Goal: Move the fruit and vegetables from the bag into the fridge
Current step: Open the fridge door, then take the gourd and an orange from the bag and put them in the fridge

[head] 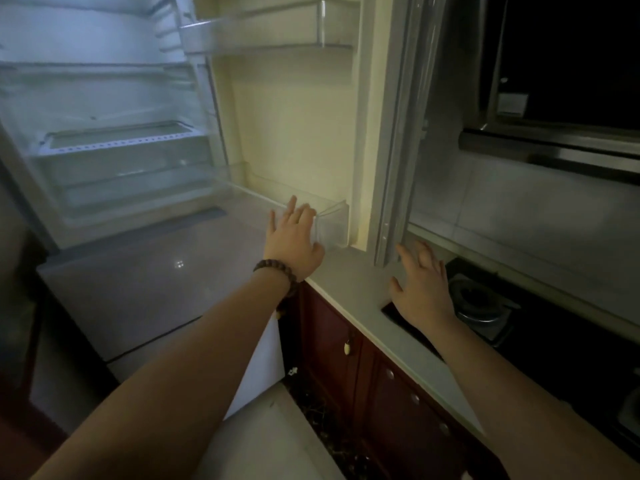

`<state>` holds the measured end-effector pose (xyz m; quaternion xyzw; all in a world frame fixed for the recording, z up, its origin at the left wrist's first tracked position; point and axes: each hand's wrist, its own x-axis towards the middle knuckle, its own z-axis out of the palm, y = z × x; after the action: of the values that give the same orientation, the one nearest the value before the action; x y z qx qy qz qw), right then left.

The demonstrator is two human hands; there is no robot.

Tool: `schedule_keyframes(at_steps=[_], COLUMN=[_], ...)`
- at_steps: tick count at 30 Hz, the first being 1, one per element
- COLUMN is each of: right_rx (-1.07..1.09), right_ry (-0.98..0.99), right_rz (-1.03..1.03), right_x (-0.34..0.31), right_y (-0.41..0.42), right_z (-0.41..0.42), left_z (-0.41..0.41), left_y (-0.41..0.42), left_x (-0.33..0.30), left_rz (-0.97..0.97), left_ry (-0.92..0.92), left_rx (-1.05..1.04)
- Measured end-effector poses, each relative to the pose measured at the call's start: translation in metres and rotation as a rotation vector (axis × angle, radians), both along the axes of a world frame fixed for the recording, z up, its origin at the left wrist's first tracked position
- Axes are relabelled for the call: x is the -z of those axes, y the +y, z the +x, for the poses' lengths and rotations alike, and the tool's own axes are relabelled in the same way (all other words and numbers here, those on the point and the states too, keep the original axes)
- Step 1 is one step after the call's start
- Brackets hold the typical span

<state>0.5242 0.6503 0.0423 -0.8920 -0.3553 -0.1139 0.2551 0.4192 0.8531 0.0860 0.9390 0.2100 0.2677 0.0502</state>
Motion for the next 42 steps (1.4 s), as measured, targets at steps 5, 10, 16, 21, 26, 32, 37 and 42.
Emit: schedule_keyframes(at_steps=[5, 10, 16, 21, 26, 32, 37, 42], right_rx=[0.075, 0.181, 0.293, 0.33, 0.372, 0.537, 0.707, 0.898], right_ry=[0.016, 0.011, 0.002, 0.009, -0.007, 0.01, 0.052, 0.118], right_rz=[0.003, -0.035, -0.063, -0.071, -0.07, -0.097, -0.127, -0.107], right_x=[0.0, -0.001, 0.003, 0.004, 0.008, 0.019, 0.04, 0.056], right_y=[-0.003, -0.01, -0.021, -0.019, -0.033, -0.086, -0.164, -0.251], right_z=[0.016, 0.027, 0.038, 0.039, 0.031, 0.012, -0.018, -0.062], left_z=[0.043, 0.084, 0.101, 0.1, 0.096, 0.11, 0.117, 0.103], left_y=[0.002, -0.004, -0.003, 0.004, -0.022, -0.101, -0.188, -0.284], left_x=[-0.007, -0.012, -0.004, 0.001, 0.009, 0.035, 0.069, 0.096], left_rz=[0.054, 0.051, 0.009, 0.036, 0.052, 0.044, 0.028, 0.023], left_ry=[0.205, 0.307, 0.212, 0.236, 0.133, 0.129, 0.204, 0.274], left_rx=[0.094, 0.13, 0.163, 0.201, 0.279, 0.547, 0.729, 0.87])
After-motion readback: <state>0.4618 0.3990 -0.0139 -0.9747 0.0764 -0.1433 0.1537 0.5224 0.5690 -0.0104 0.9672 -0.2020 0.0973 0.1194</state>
